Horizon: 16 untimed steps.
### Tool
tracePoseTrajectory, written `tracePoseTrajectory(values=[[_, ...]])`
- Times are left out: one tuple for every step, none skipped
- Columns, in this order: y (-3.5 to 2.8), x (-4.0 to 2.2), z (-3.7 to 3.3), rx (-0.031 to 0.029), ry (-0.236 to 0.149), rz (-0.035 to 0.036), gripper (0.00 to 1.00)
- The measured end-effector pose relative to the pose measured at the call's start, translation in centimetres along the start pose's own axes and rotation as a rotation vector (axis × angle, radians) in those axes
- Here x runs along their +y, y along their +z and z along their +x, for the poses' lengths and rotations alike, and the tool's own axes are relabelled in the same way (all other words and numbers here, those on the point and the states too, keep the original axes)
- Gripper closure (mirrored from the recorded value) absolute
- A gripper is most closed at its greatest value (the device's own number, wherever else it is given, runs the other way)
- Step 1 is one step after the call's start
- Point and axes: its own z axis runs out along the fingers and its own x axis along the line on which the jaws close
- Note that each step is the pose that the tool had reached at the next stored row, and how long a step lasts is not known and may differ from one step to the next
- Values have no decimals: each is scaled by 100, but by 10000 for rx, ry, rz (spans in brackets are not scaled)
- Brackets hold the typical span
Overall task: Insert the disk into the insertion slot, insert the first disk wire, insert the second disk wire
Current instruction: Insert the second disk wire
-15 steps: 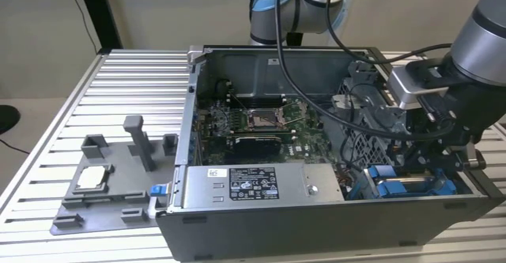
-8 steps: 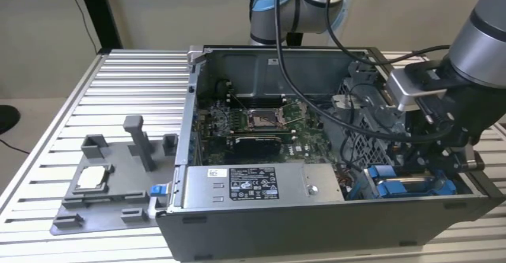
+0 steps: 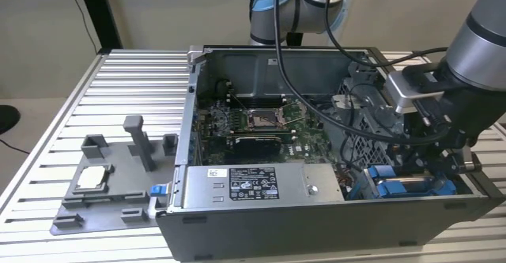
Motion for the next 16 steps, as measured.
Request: tracePoseTrajectory(values=[[2, 0, 0, -4, 1, 0, 100], [4, 1, 0, -7, 1, 0, 100], [4, 1, 0, -7, 1, -1, 100], [4, 1, 0, -8, 1, -2, 100], [4, 1, 0, -7, 2, -3, 100], [4, 1, 0, -7, 1, -3, 100], [4, 1, 0, -9, 2, -6, 100], [5, 1, 0, -12, 2, -7, 0], [6, 0, 0, -18, 2, -5, 0], [-9, -2, -1, -24, 8, -7, 0], [-36, -5, -3, -23, 19, -8, 0], [-69, -8, -5, -14, 28, -11, 0], [-96, -11, -7, -16, 35, -15, 0], [-128, -15, -10, -14, 39, -20, 0], [-158, -18, -12, -14, 40, -29, 0], [-188, -22, -15, -13, 41, -36, 0]])
